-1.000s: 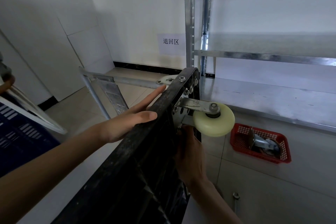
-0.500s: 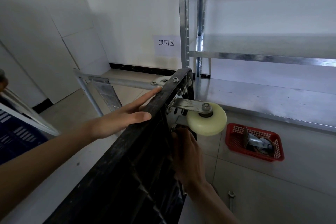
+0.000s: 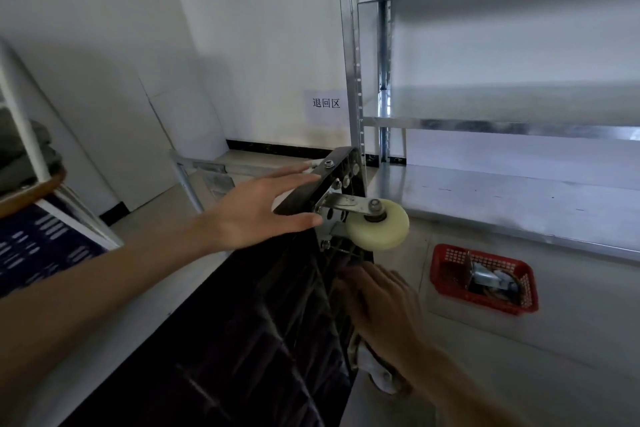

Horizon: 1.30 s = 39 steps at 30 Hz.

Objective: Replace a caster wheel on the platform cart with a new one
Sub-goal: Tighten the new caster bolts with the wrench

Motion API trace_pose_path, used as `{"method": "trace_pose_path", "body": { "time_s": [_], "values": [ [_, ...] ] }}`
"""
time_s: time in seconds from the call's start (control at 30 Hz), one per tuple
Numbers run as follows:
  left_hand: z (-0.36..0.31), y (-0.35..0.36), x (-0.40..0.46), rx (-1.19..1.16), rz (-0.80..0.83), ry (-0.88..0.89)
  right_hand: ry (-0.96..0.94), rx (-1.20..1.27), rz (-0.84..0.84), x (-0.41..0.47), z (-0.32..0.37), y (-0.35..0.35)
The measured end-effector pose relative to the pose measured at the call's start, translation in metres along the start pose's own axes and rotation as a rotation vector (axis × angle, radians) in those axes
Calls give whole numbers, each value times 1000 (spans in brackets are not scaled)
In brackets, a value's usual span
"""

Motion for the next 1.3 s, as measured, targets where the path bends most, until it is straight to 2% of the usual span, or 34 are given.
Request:
{"method": "trace_pose_path", "body": {
  "time_s": [0.23,0.33,0.5,0.63,0.83,0.93,1.17,1.3],
  "values": [
    [-63,12,1,70,-239,99,-318,-201,-72,58,-25,-96],
    [-93,39,2,15,-329,83,-297,-295,-102,61,-56,-136],
    [-140,108,-2,-126,-319,93,-156,-366,-75,25,-94,-161],
    [-154,176,-11,-204,-232,64,-107,-392,1,-29,-119,-157],
    [-131,280,-23,-155,4,-46,130,-332,375,-132,-150,-115],
    [-119,333,-24,-63,98,-105,152,-312,515,-180,-157,-87],
    [-90,435,-32,-77,284,-269,276,-203,738,-263,-174,-22],
    [-70,501,-32,-27,424,-341,379,-159,785,-296,-187,-2]
  ]
}}
Point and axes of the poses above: each hand's wrist, its own x-axis towards the middle knuckle, its own y-axis out of the palm, z = x × y, the point moved 2 cm from there along x, towards the middle knuckle, and after that the axes turned 13 degrees about -y, right-handed, at the moved point
